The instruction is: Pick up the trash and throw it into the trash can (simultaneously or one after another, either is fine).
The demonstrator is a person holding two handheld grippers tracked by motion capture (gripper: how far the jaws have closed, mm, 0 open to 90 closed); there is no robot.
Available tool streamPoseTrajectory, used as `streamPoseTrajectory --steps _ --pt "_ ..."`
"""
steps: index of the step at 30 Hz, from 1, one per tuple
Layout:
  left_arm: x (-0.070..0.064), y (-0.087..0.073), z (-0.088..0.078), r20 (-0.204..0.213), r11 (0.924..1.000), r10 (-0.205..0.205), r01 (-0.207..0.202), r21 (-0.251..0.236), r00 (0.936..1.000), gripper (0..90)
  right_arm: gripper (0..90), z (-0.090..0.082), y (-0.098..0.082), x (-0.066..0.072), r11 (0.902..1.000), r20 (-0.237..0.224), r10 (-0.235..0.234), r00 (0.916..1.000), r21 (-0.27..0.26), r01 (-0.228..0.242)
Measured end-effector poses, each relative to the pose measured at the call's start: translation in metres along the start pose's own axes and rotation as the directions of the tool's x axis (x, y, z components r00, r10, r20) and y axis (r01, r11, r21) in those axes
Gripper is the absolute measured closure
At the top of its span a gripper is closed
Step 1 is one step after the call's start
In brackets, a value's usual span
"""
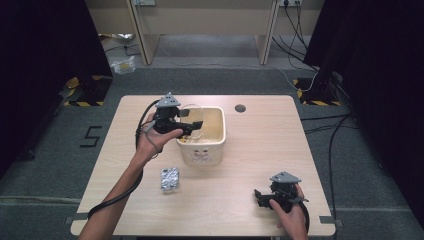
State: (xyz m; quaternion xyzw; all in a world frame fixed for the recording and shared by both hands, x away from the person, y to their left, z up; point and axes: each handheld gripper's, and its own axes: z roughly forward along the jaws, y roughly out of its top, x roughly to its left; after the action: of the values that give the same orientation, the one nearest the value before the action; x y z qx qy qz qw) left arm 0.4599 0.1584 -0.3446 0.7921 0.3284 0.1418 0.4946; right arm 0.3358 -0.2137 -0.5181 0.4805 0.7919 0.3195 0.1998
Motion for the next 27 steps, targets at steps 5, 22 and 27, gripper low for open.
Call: streamPoseTrajectory --steps 5,22,27 --pt "0.0 -0.007 0.008 -0.005 0.9998 0.0 0.0 0.021 1.0 27.9 0.3 0.0 0.0 0.0 1.0 -0.001 0.001 1.0 0.001 -0.001" --pt "0.002 -0.018 0.022 -0.019 0.9949 0.019 -0.017 0.099 0.9996 26.9 0.3 0.0 0.0 0.0 1.0 -0.001 -0.003 1.0 0.001 0.003" --pt "0.002 -0.019 0.024 -0.019 0.9936 0.022 -0.019 0.111 0.9996 26.3 0.3 0.0 0.0 0.0 1.0 0.0 -0.005 1.0 0.0 0.005"
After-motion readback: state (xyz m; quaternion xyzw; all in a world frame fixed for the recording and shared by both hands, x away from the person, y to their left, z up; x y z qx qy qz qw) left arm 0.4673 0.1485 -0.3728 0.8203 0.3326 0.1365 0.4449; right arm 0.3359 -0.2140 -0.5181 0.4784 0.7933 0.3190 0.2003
